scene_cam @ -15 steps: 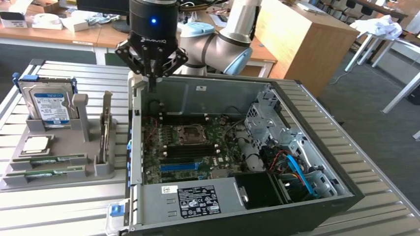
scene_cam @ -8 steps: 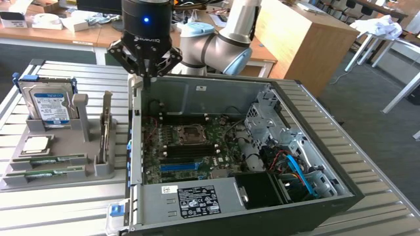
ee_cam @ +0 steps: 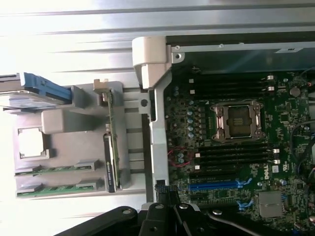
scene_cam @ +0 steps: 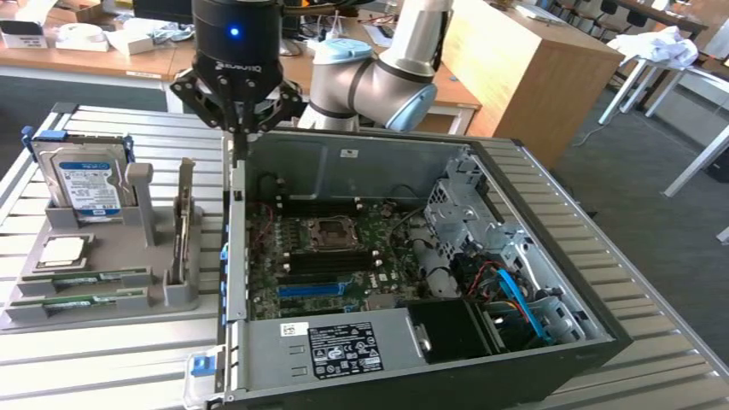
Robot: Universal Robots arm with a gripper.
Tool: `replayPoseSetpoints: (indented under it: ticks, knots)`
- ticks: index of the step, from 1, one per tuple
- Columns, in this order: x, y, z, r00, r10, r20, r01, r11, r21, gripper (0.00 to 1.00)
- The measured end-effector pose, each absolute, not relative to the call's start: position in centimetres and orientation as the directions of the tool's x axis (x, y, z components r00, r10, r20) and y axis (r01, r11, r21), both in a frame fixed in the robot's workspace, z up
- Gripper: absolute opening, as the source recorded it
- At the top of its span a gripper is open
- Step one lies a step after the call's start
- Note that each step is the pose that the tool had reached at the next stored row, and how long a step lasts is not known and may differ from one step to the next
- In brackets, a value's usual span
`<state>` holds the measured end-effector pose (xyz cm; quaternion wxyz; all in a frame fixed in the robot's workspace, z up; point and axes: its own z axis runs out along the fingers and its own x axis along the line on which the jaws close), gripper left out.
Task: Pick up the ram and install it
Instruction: 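Reach for the ram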
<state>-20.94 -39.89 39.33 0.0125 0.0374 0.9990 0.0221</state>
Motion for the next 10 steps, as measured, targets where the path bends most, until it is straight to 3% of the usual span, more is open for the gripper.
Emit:
replayPoseSetpoints:
  ticks: [10]
  knots:
    - [-22.9, -39.9, 39.3, -0.997, 0.075, -0.023, 0.074, 0.996, 0.045, 0.1]
